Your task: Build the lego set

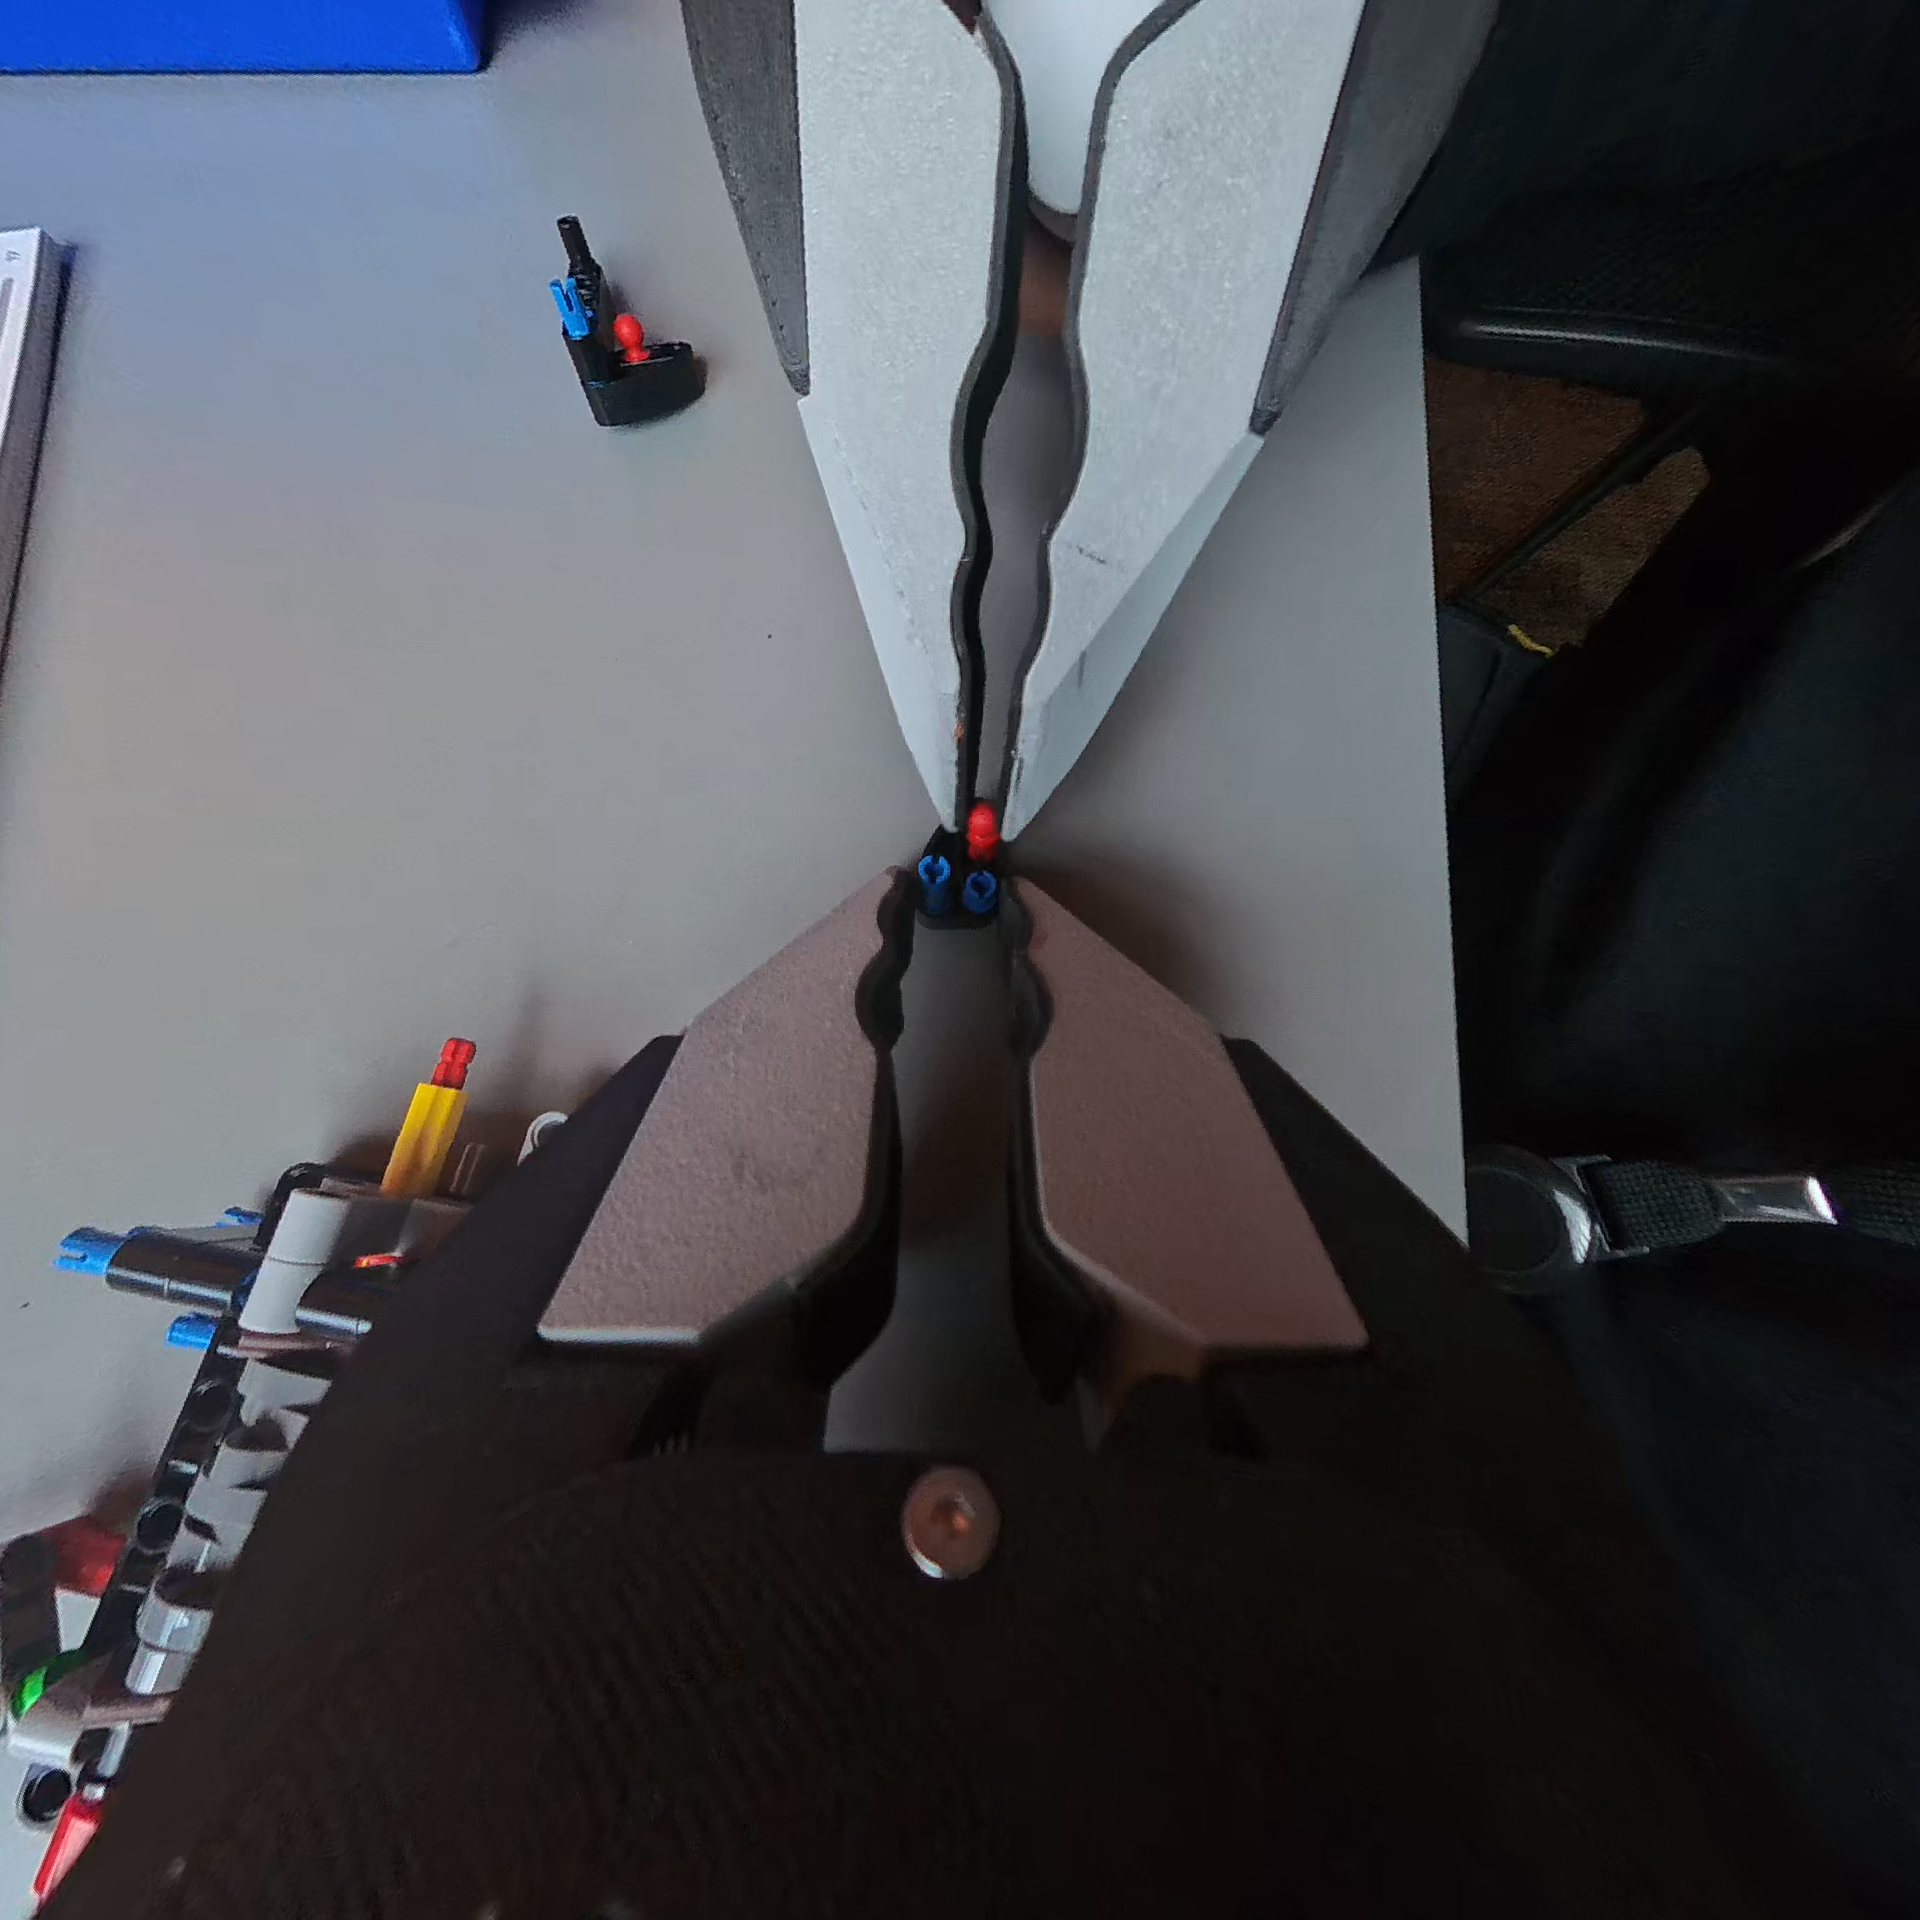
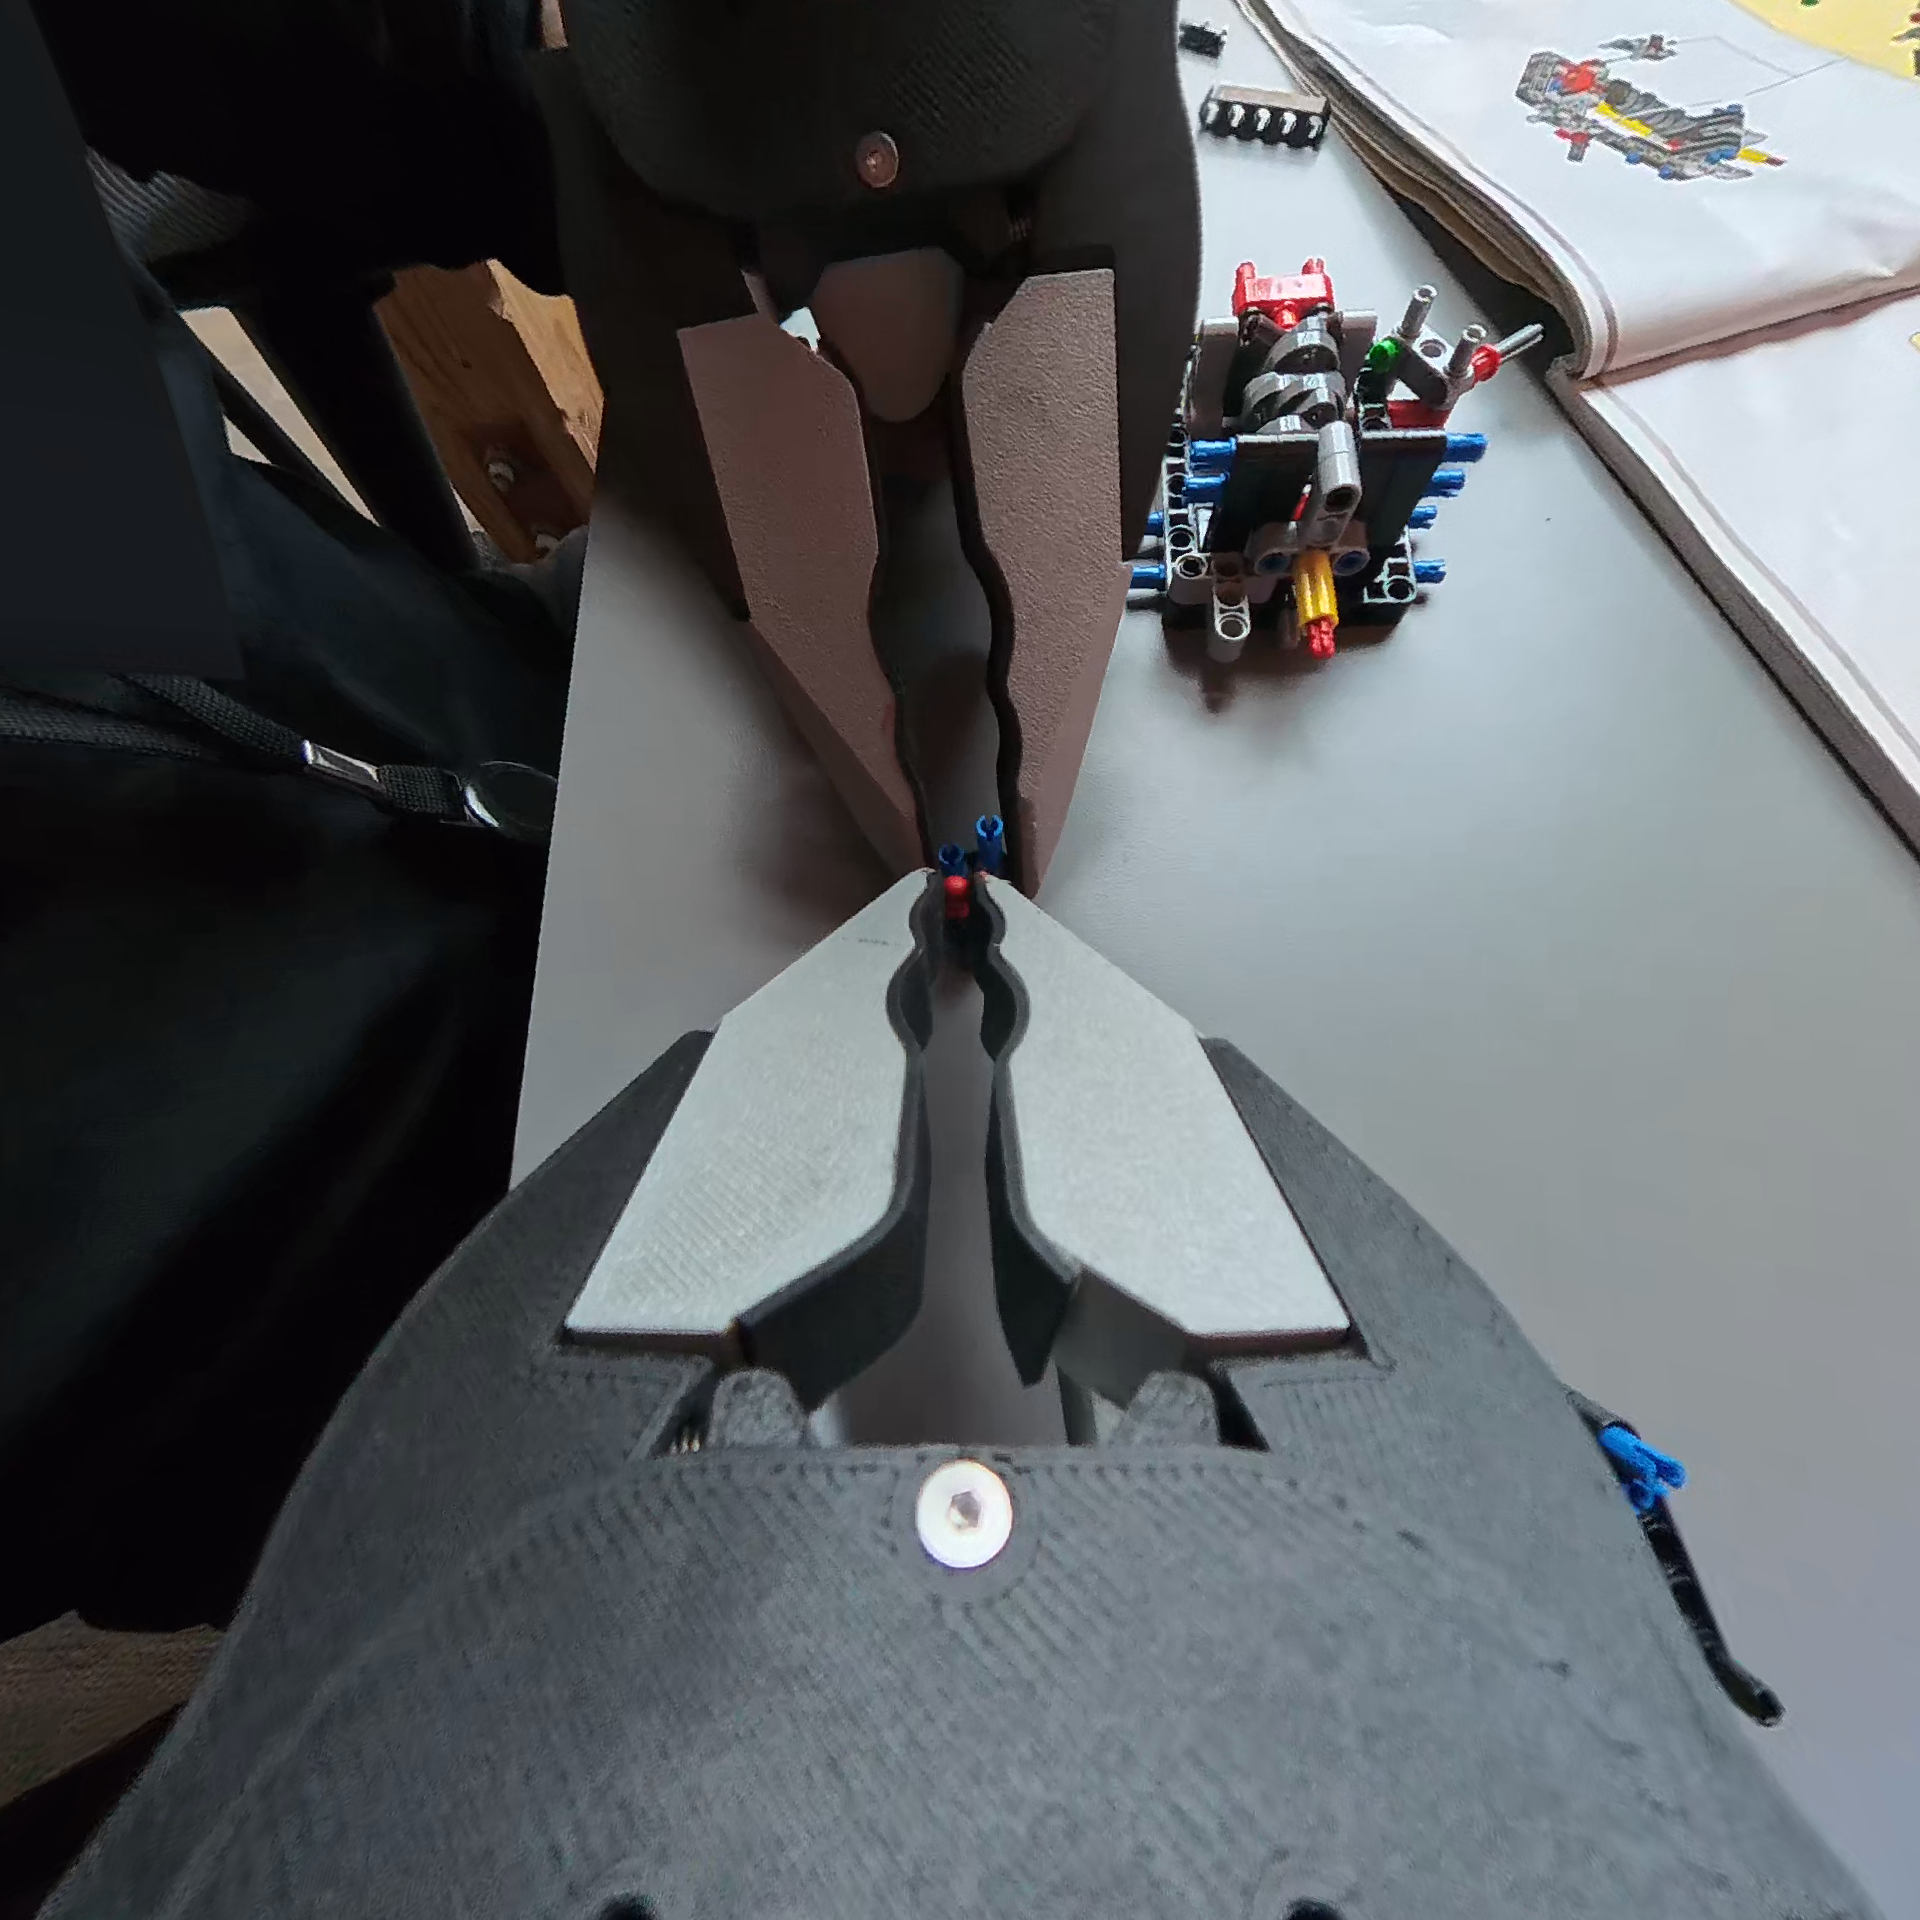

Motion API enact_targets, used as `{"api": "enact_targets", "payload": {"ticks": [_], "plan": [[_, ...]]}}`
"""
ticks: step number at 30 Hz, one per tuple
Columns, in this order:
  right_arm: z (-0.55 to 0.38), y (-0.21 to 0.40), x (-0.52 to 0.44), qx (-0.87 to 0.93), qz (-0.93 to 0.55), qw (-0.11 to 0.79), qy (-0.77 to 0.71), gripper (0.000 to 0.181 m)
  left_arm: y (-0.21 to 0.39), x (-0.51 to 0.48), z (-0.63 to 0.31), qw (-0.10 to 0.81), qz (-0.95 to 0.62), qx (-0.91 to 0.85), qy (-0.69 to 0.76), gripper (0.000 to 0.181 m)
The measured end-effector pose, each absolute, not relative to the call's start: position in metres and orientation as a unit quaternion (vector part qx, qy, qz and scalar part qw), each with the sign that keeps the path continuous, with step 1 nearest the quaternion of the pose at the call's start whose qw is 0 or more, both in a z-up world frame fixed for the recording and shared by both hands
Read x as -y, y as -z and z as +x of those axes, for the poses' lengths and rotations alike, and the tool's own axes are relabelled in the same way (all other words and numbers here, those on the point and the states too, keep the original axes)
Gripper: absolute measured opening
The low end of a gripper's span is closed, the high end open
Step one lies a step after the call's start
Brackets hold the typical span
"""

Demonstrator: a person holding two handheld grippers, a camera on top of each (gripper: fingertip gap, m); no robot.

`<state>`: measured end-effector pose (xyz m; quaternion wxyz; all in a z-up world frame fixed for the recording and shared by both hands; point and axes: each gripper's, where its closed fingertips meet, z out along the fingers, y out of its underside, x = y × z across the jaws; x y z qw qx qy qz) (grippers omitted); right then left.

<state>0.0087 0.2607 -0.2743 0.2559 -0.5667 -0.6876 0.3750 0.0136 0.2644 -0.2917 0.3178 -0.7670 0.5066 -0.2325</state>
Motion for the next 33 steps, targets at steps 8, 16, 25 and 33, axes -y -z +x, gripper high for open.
{"api": "enact_targets", "payload": {"ticks": [8,16,25,33], "plan": [[0.008,0.2751,-0.2603,0.711,-0.545,0.279,-0.345,0.001,0.2917,-0.2639,0.0139,0.317,-0.767,-0.507,0.234,0.013],[0.0073,0.2764,-0.2575,0.76,-0.497,0.304,-0.286,0.0,0.2918,-0.2639,0.0139,0.318,-0.766,-0.507,0.233,0.013],[0.0072,0.2765,-0.2606,0.756,-0.52,0.264,-0.296,0.0,0.2918,-0.2639,0.0139,0.317,-0.767,-0.506,0.234,0.013],[0.0101,0.2773,-0.2593,0.781,-0.51,0.247,-0.262,0.001,0.2918,-0.2641,0.014,0.317,-0.767,-0.506,0.235,0.013]]}}
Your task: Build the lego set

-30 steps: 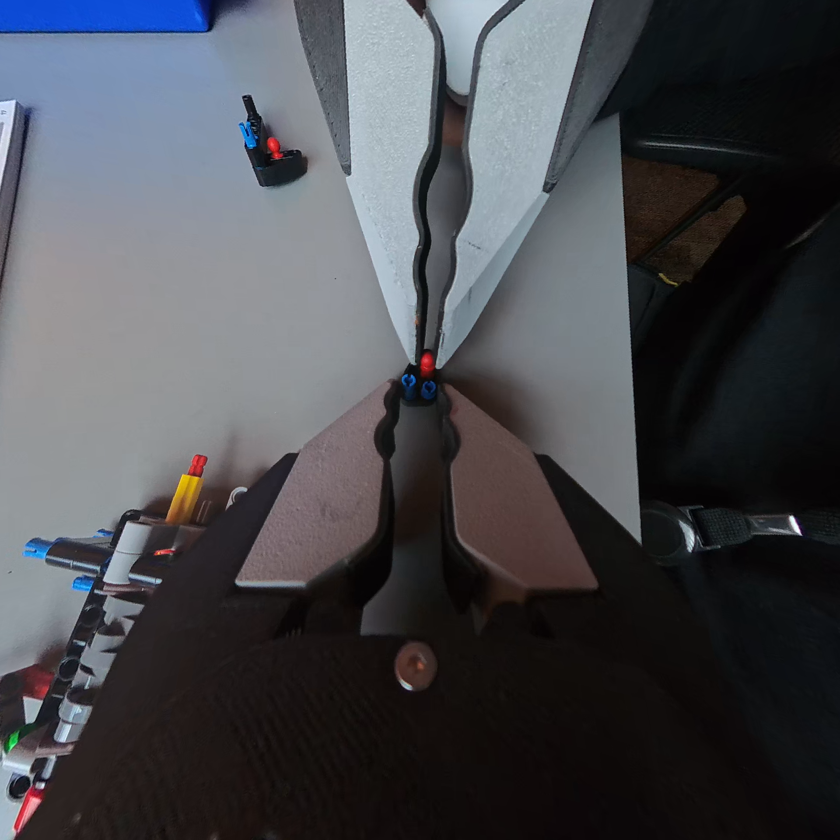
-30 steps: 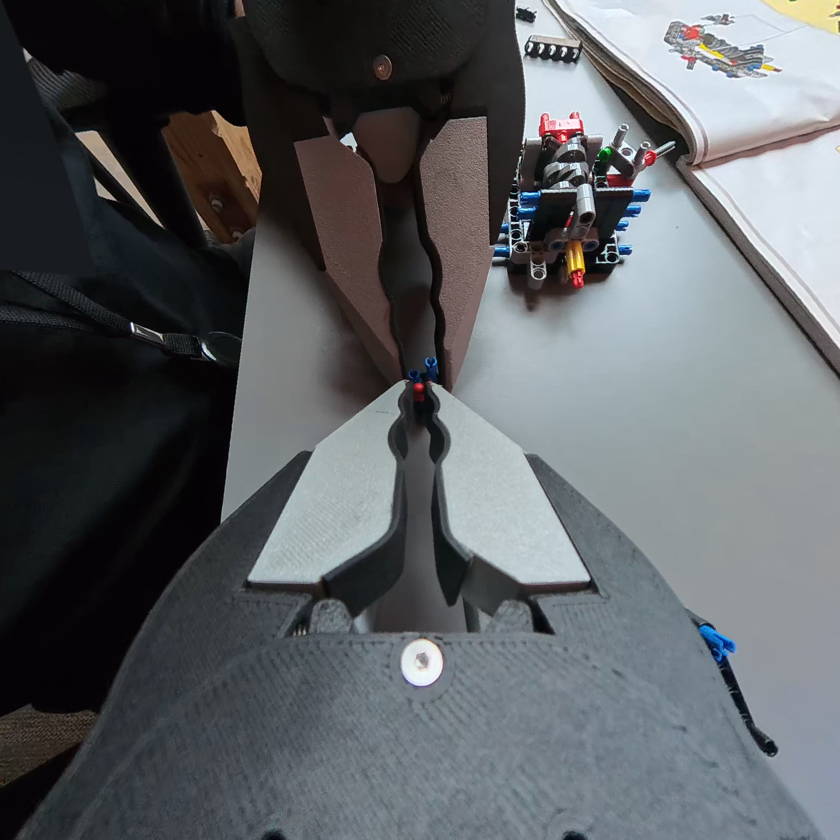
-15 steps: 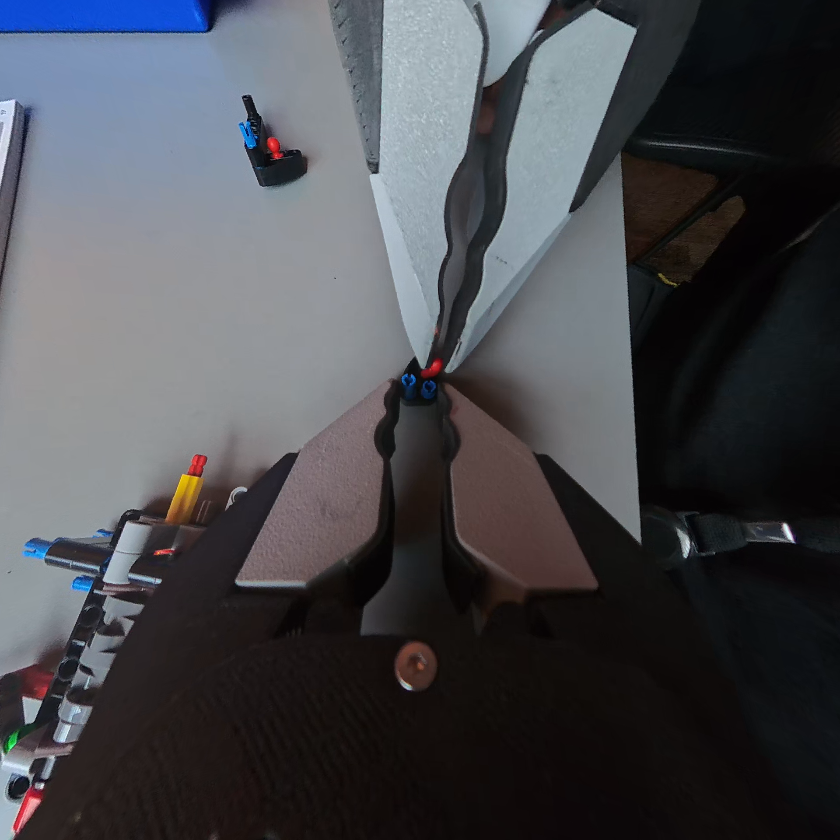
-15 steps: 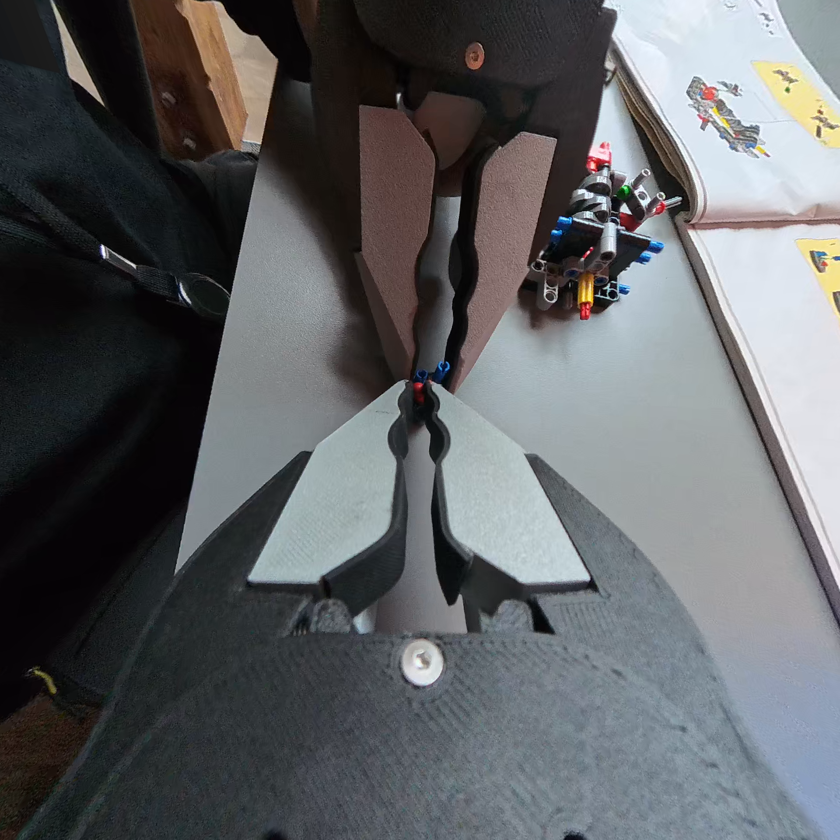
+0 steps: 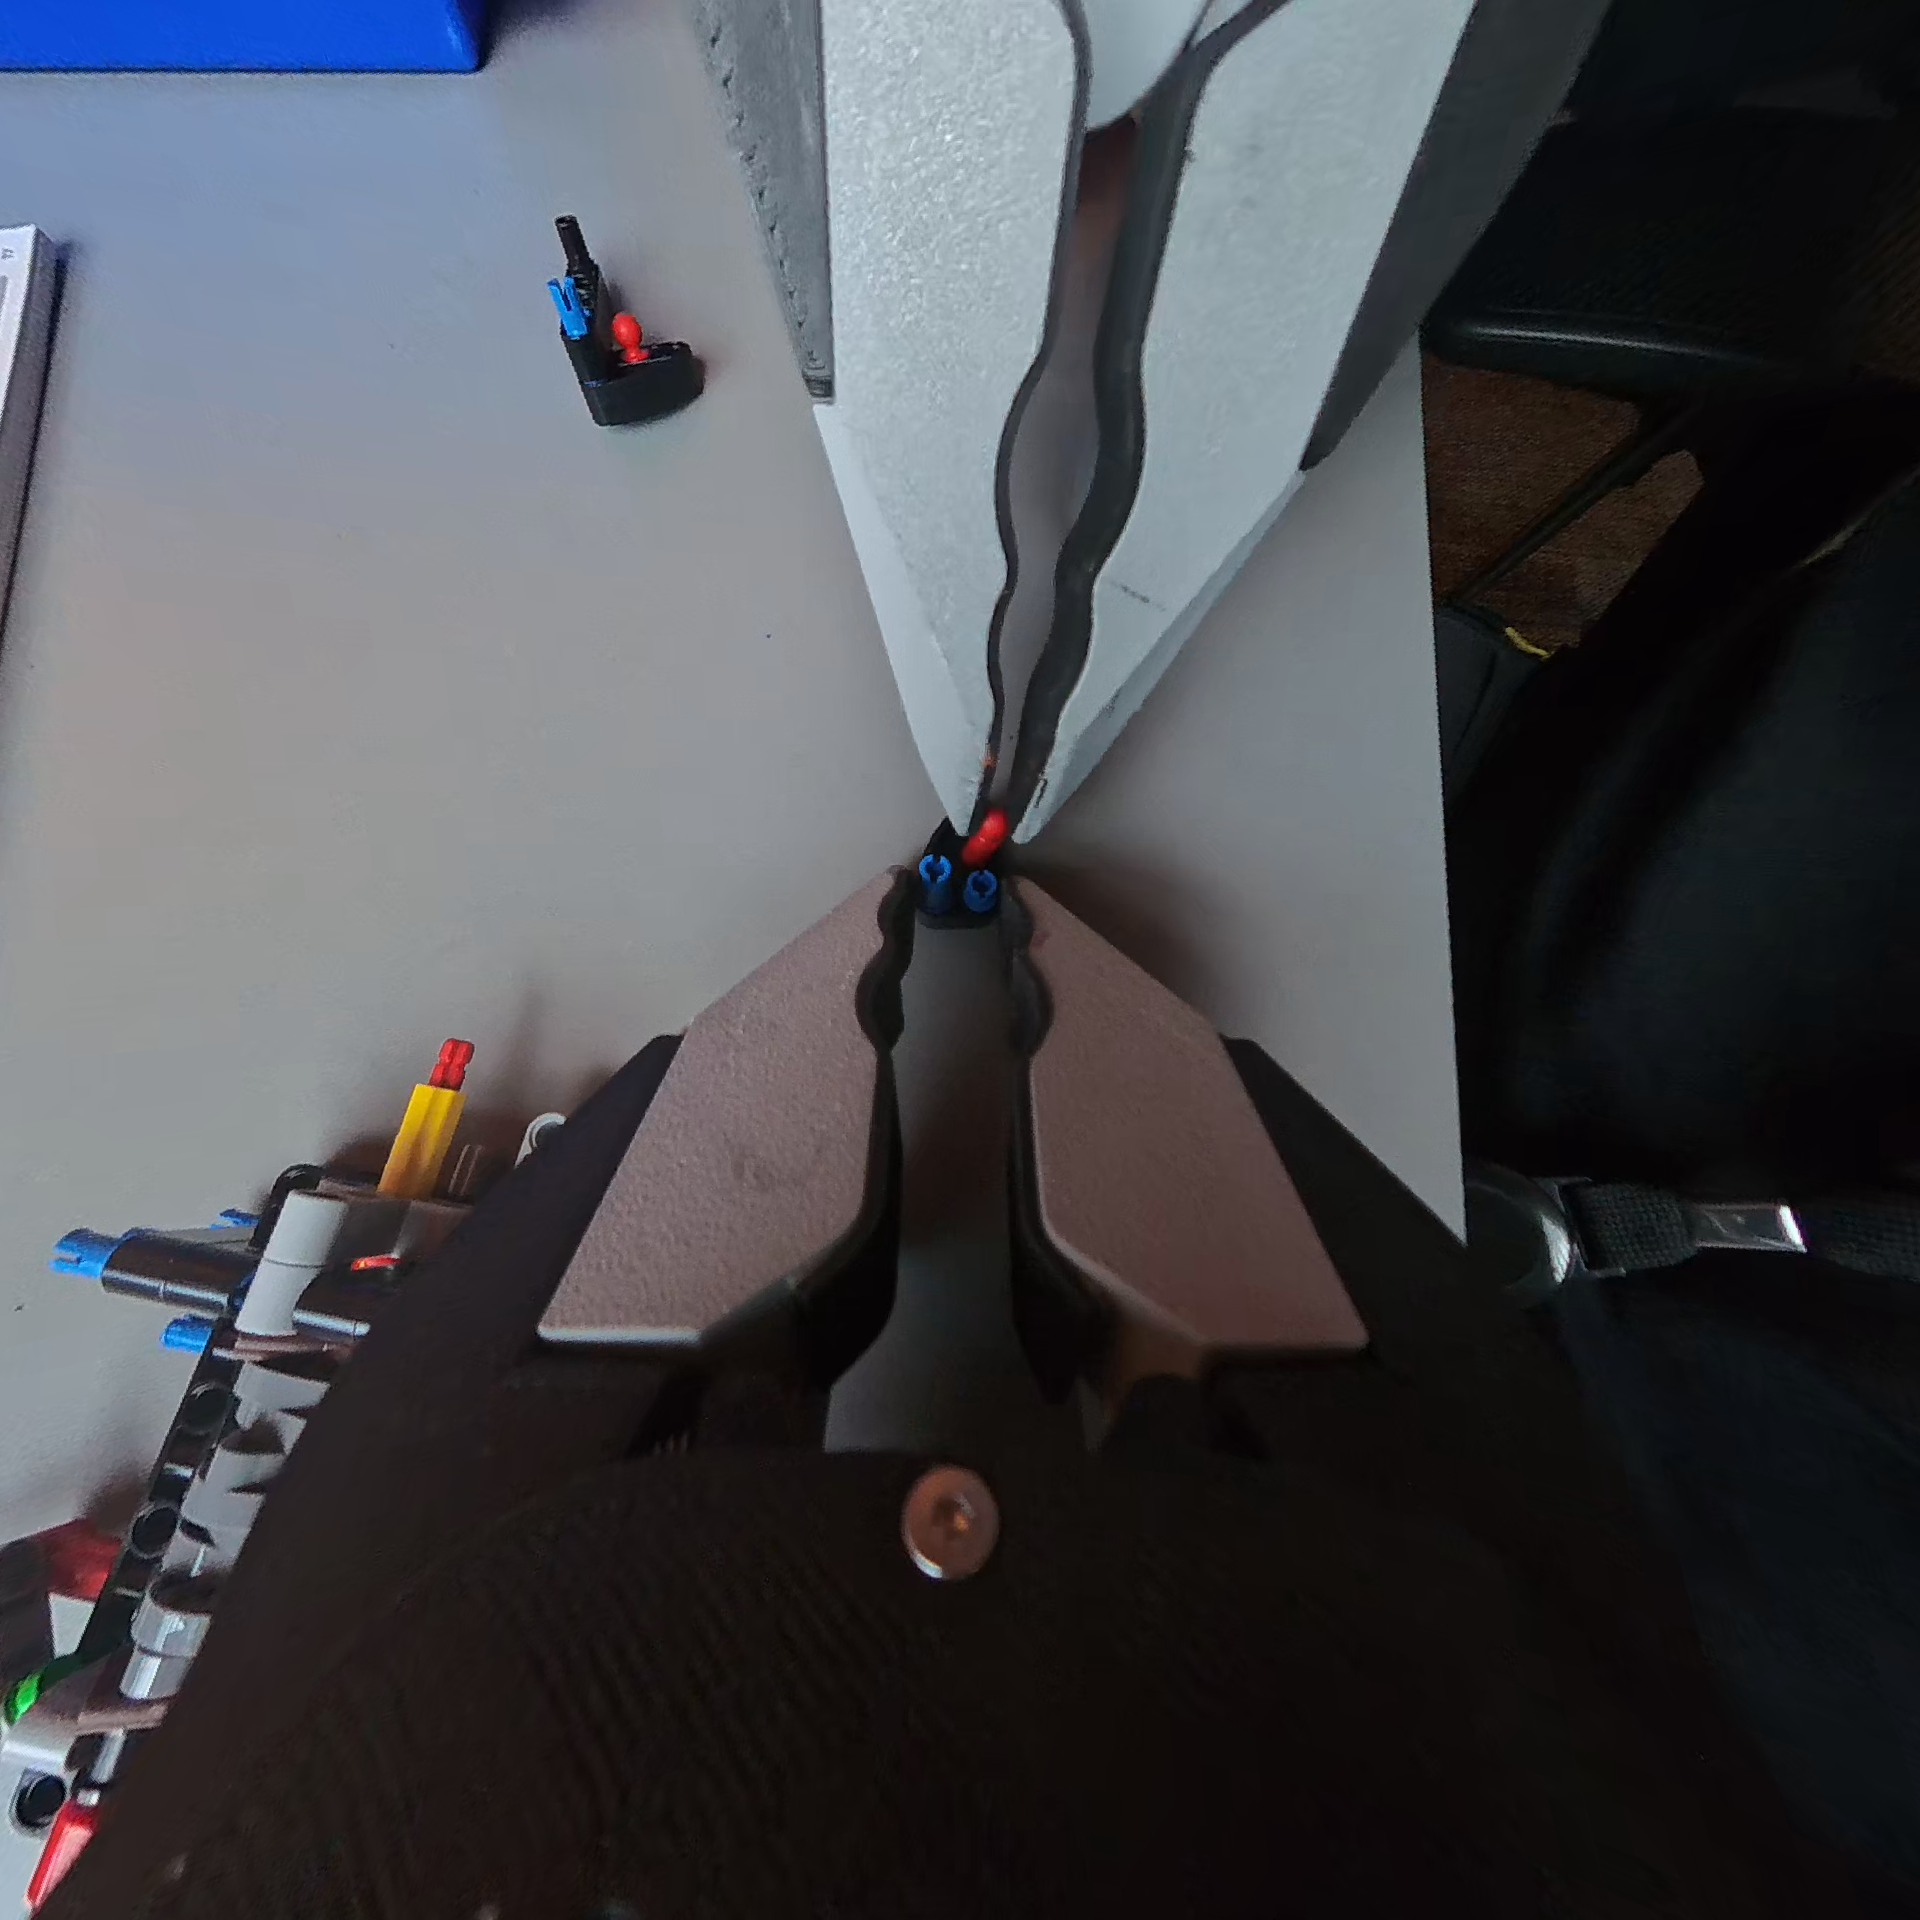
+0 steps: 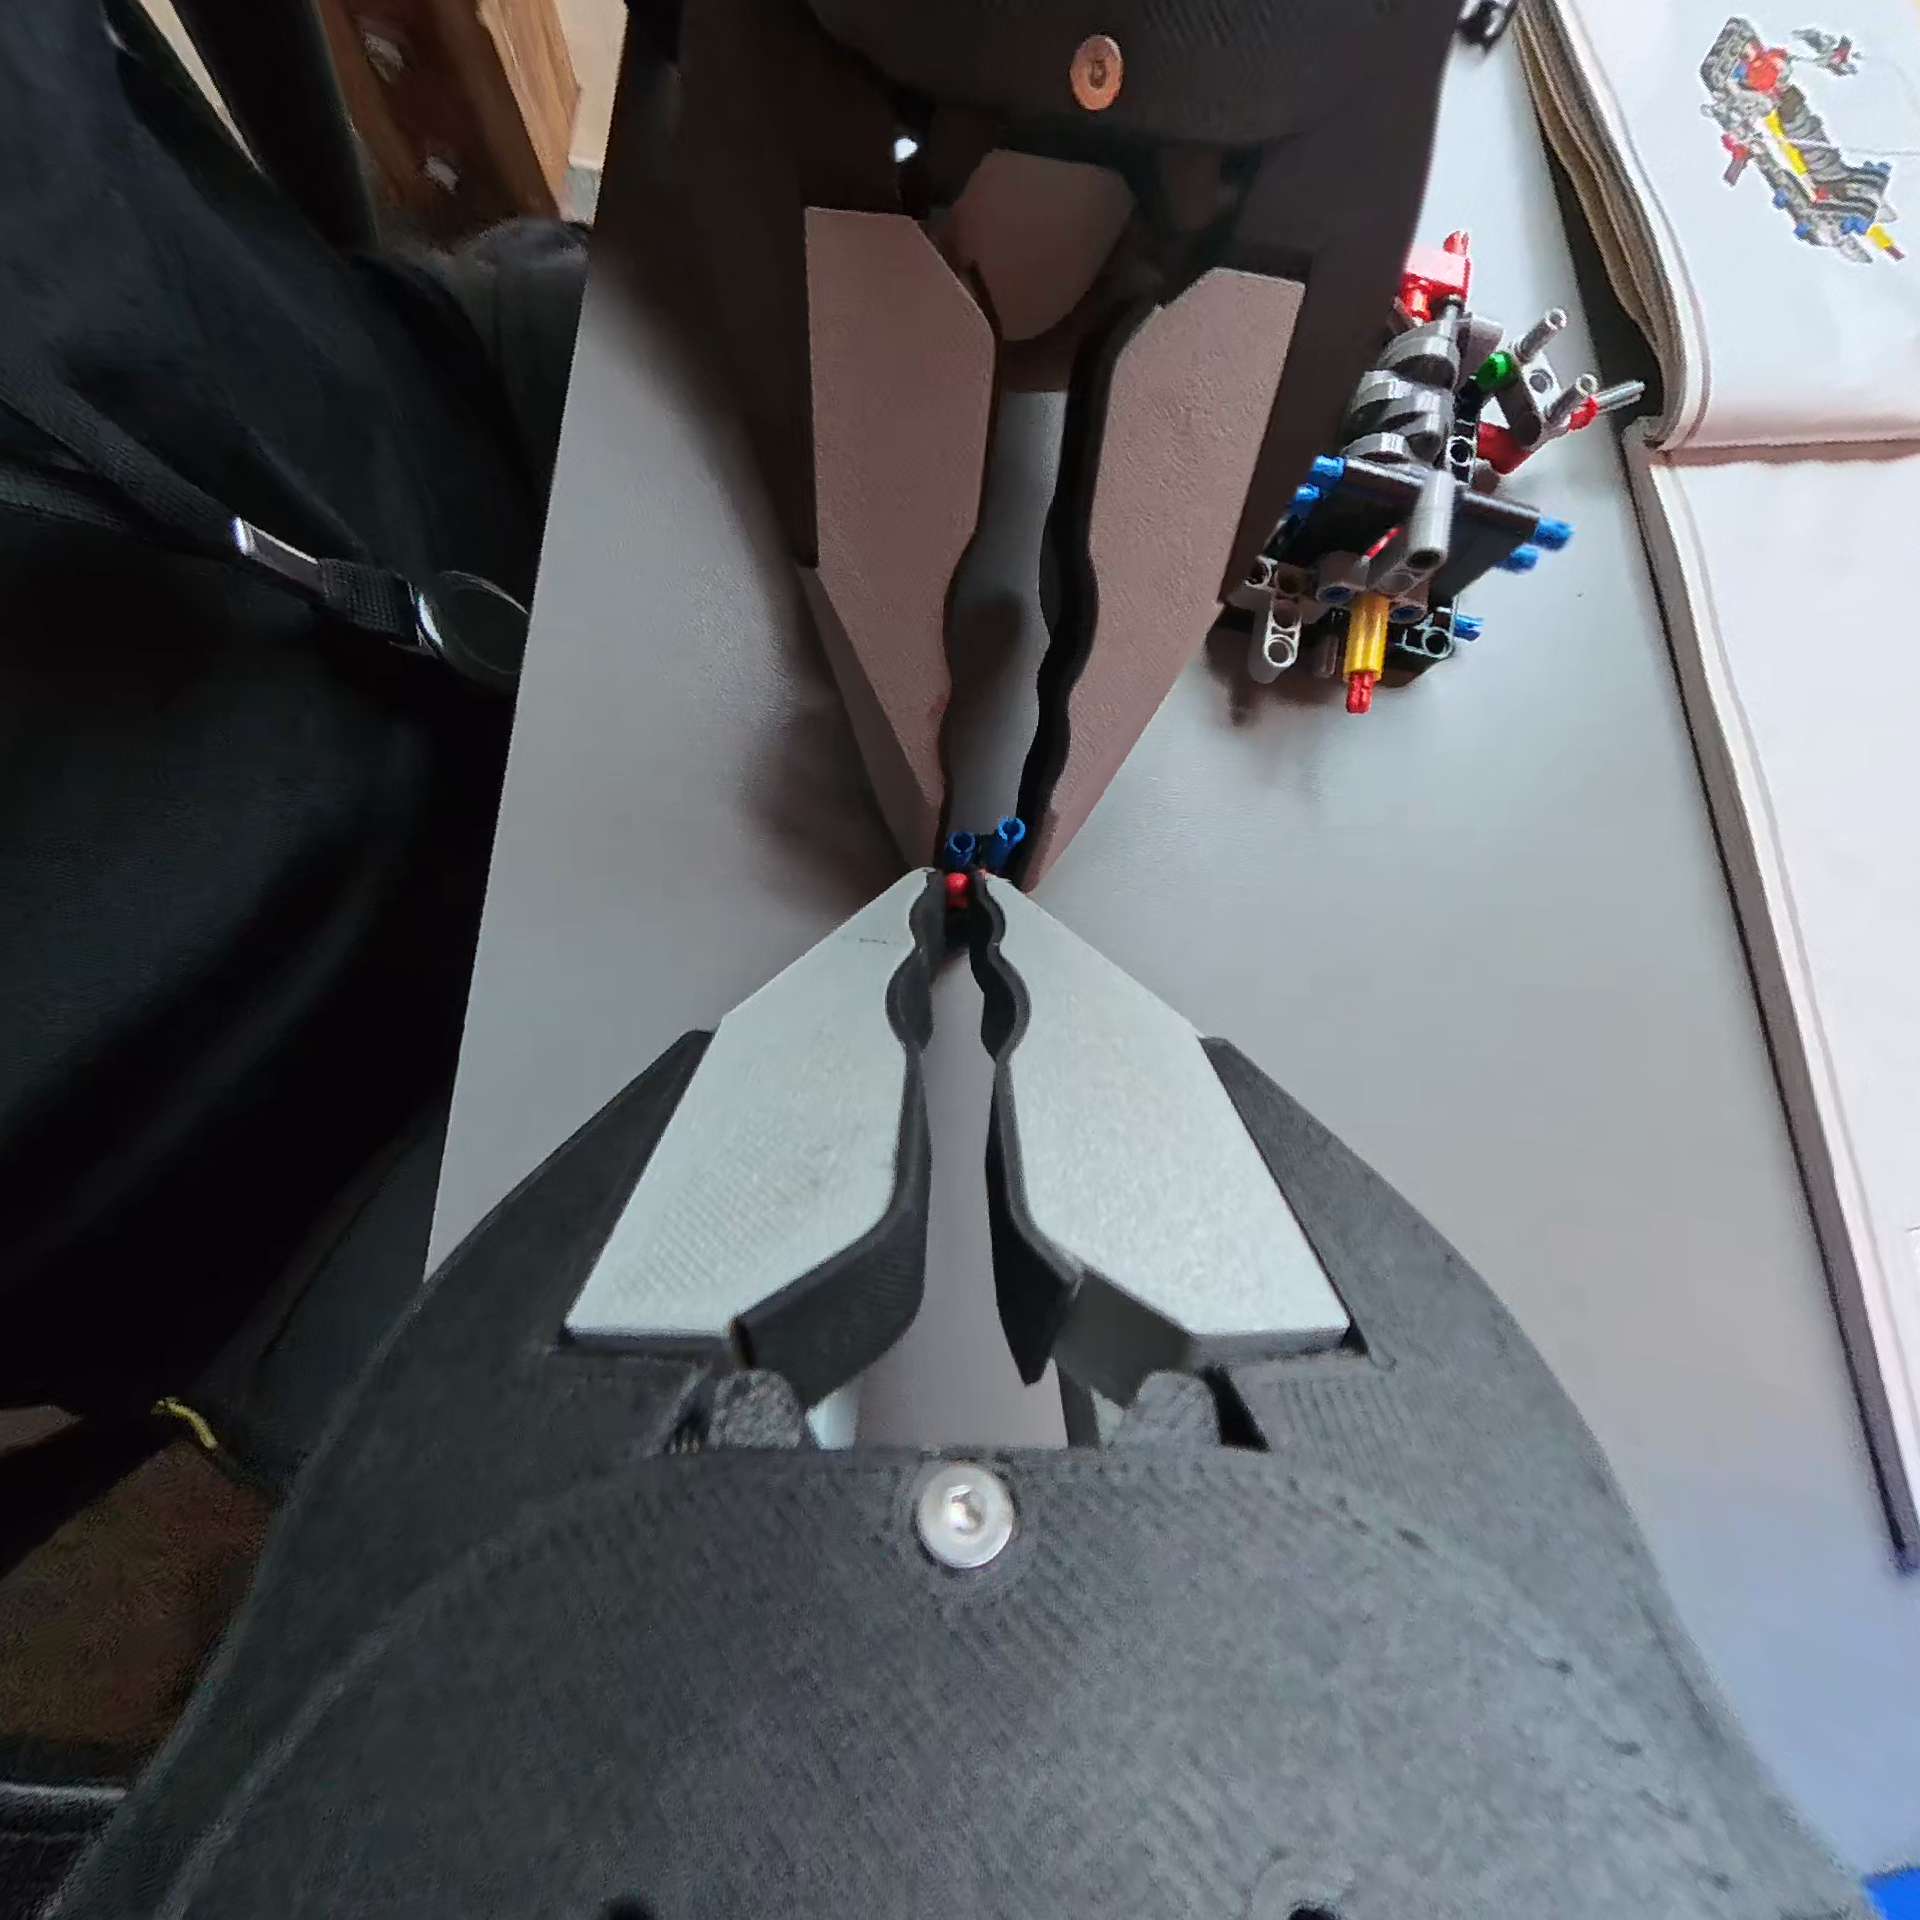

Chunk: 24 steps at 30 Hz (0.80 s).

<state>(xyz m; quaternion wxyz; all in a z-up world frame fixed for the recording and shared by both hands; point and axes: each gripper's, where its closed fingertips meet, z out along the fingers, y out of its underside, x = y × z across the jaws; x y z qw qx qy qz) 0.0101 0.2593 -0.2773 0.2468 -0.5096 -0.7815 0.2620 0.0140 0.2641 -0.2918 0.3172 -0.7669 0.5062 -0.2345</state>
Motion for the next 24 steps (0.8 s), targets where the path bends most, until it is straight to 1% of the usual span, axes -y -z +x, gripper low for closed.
{"api": "enact_targets", "payload": {"ticks": [5,10,17,21,24], "plan": [[0.0091,0.2787,-0.258,0.813,-0.492,0.23,-0.21,0.001,0.2918,-0.2642,0.0139,0.318,-0.767,-0.506,0.234,0.013],[0.0096,0.279,-0.2587,0.819,-0.496,0.201,-0.207,0.001,0.2918,-0.2648,0.0137,0.319,-0.767,-0.505,0.232,0.013],[0.0104,0.2783,-0.2619,0.777,-0.547,0.162,-0.265,0.001,0.2919,-0.2659,0.013,0.32,-0.769,-0.503,0.23,0.013],[0.0158,0.2819,-0.2645,0.745,-0.581,0.118,-0.307,0.001,0.2917,-0.2658,0.0129,0.32,-0.769,-0.502,0.231,0.013],[0.0149,0.2815,-0.2643,0.743,-0.582,0.116,-0.31,0.001,0.2917,-0.2658,0.0129,0.319,-0.77,-0.502,0.232,0.013]]}}
